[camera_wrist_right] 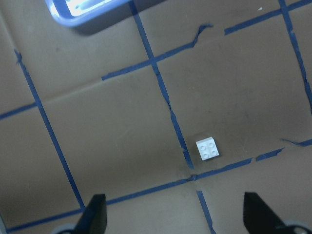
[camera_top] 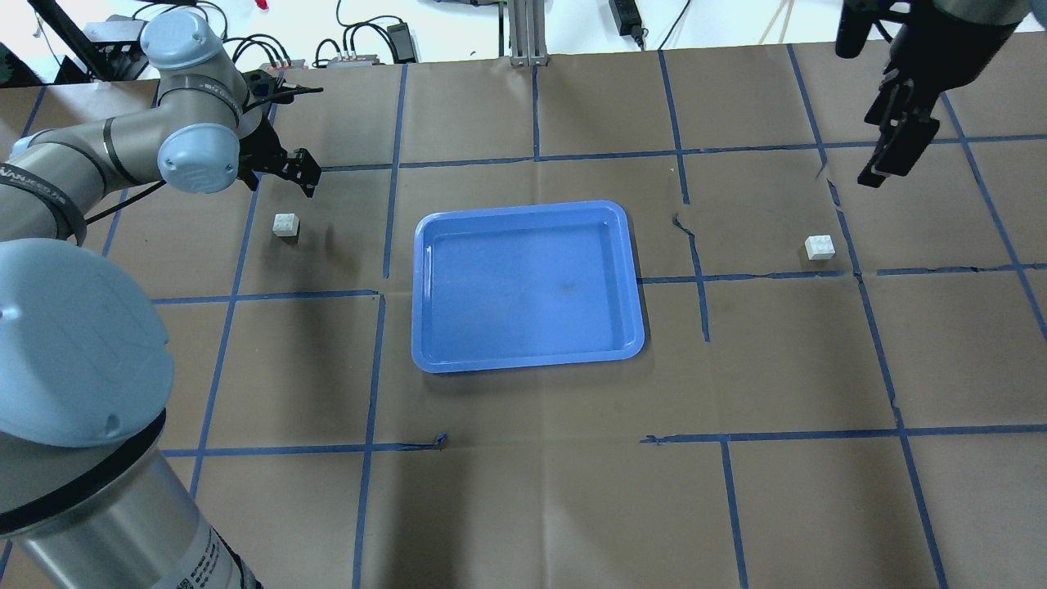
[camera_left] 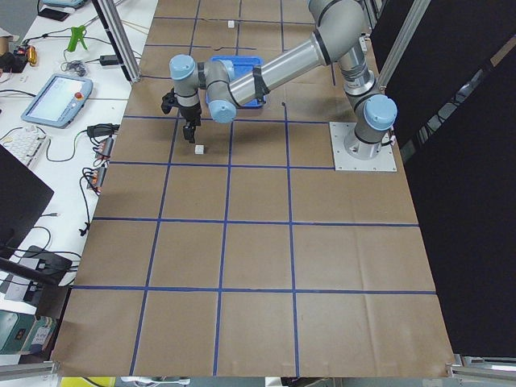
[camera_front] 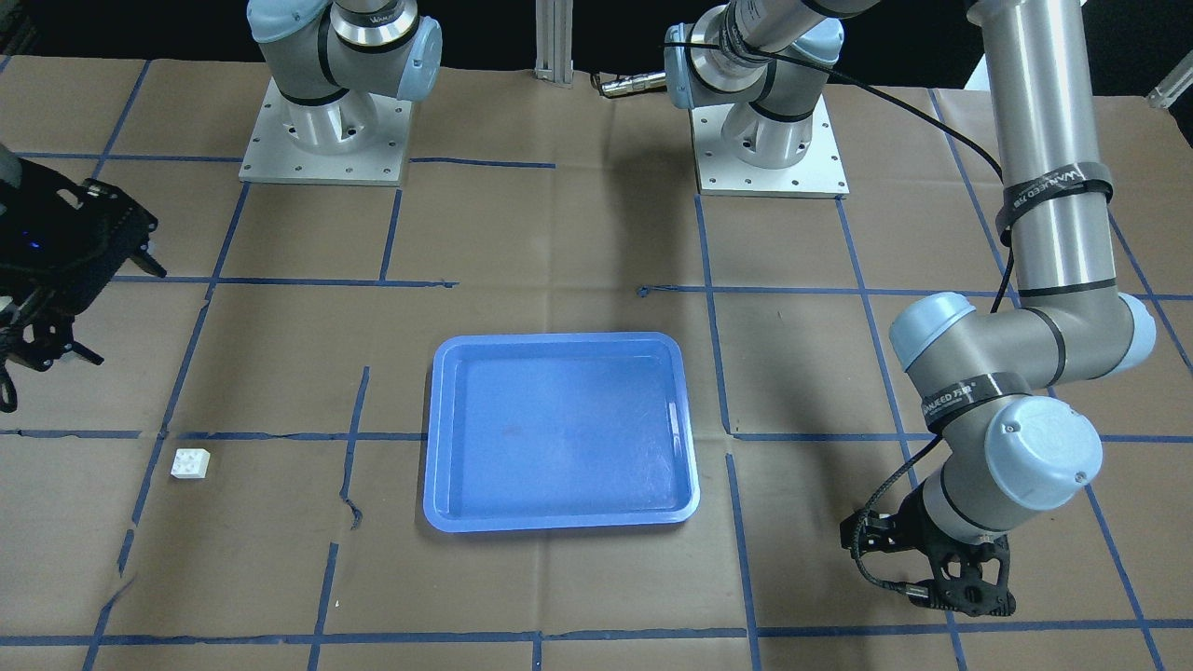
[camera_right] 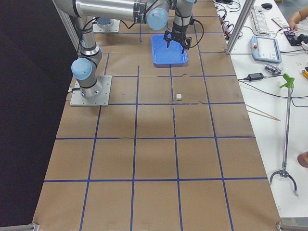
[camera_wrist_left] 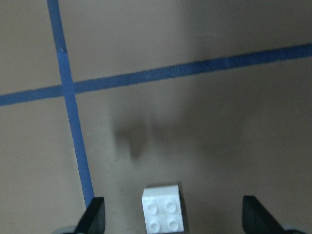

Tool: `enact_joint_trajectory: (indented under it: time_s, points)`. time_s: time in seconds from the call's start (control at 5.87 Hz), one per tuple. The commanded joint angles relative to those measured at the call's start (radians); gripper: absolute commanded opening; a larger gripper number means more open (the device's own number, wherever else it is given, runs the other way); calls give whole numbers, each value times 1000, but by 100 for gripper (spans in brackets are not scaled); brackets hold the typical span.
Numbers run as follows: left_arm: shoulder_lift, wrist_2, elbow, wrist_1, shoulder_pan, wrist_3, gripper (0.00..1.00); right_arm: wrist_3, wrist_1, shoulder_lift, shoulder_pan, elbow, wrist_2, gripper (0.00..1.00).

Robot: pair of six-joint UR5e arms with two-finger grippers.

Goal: Assemble white blocks and place on blue tray

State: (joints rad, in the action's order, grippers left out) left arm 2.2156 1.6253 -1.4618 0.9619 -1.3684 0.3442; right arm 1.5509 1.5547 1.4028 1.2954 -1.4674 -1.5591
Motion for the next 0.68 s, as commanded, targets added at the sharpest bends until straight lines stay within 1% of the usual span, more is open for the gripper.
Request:
enact_joint_trajectory:
  time_s: [0.0,0.17,0.34,0.51]
  points:
    - [19,-1,-8,24,0,-10,99,354,62,-77,-121,16,10,100]
    - [7,-4,-34,26,0,-8,98,398,88,-114,-136,15,74,100]
    - [7,-4,-38,18,0,-8,95,402,112,-154,-143,10,153,100]
    - [3,-2,-46,29,3,-7,94,423,195,-204,-146,-5,216,100]
